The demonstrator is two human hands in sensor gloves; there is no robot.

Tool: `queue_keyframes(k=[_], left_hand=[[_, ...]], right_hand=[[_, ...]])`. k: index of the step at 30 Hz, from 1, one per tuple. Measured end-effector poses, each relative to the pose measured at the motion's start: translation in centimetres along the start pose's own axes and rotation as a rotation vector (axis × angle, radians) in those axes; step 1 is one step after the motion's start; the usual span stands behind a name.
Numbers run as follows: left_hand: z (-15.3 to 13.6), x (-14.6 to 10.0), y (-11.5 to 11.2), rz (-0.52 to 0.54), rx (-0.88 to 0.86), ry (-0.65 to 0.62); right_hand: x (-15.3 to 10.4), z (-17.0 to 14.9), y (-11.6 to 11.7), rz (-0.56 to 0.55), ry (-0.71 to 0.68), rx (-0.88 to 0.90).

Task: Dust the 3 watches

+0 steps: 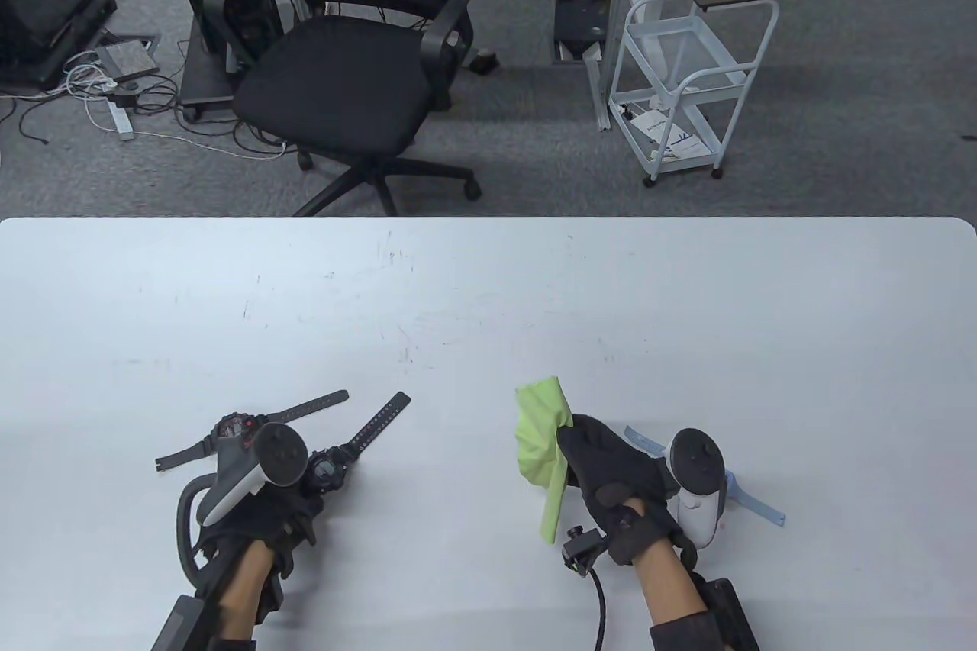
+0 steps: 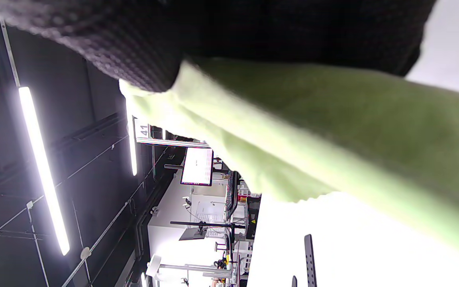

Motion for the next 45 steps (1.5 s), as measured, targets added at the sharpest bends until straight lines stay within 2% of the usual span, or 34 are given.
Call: queue_keyframes(k=[7,11,14,19,20,23,28,34,38,40,42,45], left_hand=[[0.9,0.0,0.3,0.056,-0.04,-0.061],[1.5,-0.6,1.2,0.116,-0.07,-0.124],[2.2,-1.3,2.1,0.164,-0.199,-0.222],[5.0,-3.7,3.7,0.229,-0.4,-0.517],[5.9,-4.2,3.7,0.21,-0.432,-0.594],[7.9,-5.1,3.2,0.105,-0.477,-0.72],[9.5,-5.0,1.6,-0.059,-0.466,-0.809],[10.5,-5.2,0.9,-0.165,-0.493,-0.877],[11.1,-5.5,0.6,-0.221,-0.547,-0.929],[11.2,-5.5,0.7,-0.221,-0.576,-0.94],[10.8,-5.4,0.9,-0.206,-0.608,-0.938],[10.0,-5.0,1.3,-0.186,-0.69,-0.939]], right_hand=[[0.0,-0.1,-0.1,0.0,0.011,-0.007],[0.1,-0.1,-0.5,-0.016,0.012,-0.007],[0.1,0.0,-1.2,-0.05,0.006,0.015],[0.1,0.0,-2.1,-0.089,0.004,0.042],[0.1,0.0,-2.3,-0.097,0.002,0.044],[0.1,0.0,-2.7,-0.113,-0.008,0.052],[0.2,0.1,-2.7,-0.104,-0.04,0.051],[0.2,1.3,-0.8,-0.022,-0.13,0.032],[0.1,2.3,2.0,0.105,-0.189,-0.025],[0.0,2.6,3.6,0.187,-0.201,-0.039],[-0.2,2.7,5.5,0.332,-0.204,-0.032],[-0.5,2.6,7.1,0.472,-0.194,-0.015]])
Point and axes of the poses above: the tracker on the back of each hand, its own z axis roughly to the thumb side, its own x axis roughly from the wrist to the fingertips, y = z × x, the point moved 4 cm from there along x, roughly from the wrist to the fingertips, and after that the axes turned 1 degree about y, right-handed, at the moved point
